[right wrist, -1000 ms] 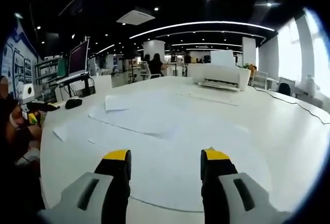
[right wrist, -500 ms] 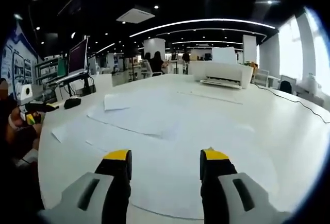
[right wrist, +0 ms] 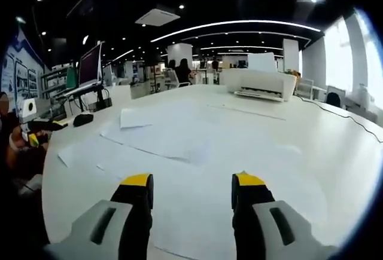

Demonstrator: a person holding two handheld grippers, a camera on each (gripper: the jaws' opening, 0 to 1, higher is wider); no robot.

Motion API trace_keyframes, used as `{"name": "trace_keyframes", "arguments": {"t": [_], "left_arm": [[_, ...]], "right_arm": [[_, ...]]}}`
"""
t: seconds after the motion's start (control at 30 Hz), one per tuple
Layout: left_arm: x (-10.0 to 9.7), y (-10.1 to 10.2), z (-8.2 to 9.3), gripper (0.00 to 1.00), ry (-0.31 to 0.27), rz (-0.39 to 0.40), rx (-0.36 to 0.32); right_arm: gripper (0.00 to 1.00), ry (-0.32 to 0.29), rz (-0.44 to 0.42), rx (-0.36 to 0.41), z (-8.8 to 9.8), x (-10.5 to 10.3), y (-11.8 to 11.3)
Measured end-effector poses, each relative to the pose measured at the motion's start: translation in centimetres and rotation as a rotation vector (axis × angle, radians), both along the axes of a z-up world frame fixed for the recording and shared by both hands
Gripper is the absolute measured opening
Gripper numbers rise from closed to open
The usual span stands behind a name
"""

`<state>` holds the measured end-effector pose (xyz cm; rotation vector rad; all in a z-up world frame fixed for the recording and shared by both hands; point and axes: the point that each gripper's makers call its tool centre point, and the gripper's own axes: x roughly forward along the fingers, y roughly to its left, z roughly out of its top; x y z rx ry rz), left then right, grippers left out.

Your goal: Organize the stack of printing papers by aligning and flattening the scattered papers on the table

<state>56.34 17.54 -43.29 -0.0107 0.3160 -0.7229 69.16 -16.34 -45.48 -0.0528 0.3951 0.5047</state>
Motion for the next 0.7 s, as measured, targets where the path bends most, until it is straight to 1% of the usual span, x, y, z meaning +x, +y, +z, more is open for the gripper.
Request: {"name": "trace_keyframes", "arguments": {"t": [0.33,0.7], "left_arm": [[0.2,0.4,0.6,0.82,-0.011,0.008,-0.002],[0.3,0.5,0.4,0.82,-0.007,0.01,-0.002]], "right_arm": [[0.48,0.017,0.0,0.0,-0.6,0.8,0.3],[0.48,0.032,0.005,0.005,-1.1,1.7,0.9]]}}
